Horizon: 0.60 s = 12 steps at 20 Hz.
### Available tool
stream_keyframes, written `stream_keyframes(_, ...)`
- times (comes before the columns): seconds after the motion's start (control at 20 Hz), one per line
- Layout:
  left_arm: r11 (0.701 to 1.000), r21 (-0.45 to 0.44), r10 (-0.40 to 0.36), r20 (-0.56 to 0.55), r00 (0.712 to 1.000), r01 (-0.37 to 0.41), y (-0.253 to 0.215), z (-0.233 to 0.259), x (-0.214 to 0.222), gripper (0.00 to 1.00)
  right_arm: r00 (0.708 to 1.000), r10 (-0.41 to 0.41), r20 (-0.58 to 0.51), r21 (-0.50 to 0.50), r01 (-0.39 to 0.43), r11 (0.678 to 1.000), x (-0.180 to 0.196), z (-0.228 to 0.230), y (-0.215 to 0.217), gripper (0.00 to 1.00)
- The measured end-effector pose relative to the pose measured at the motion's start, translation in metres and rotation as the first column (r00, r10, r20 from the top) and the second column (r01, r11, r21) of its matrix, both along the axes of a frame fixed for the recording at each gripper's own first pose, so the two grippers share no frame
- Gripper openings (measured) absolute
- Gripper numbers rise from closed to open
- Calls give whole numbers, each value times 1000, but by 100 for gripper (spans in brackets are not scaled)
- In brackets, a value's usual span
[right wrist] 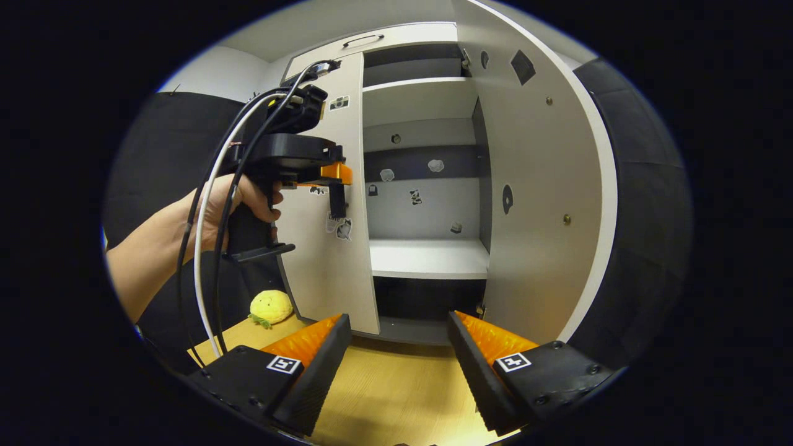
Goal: Open the right door of the double-door shoe cabinet with the right hand, and open the left door with the left hand.
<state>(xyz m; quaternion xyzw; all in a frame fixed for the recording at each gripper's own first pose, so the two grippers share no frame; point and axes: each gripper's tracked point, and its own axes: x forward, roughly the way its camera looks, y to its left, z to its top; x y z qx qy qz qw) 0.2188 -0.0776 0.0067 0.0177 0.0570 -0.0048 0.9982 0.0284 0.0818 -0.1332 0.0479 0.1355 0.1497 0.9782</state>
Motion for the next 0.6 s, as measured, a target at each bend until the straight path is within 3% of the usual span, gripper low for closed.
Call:
stream_keyframes(0.2, 1000, -7, -24, 7, 1000, 24, -1, 1, -3, 14, 1000, 7, -3, -3, -7, 1000, 0, 2, 4, 98)
stream_keyframes(0.6, 994, -82, -72, 29, 997, 74, 4, 2, -41, 12, 999, -37, 33, -16, 37, 999, 4, 15, 3, 98)
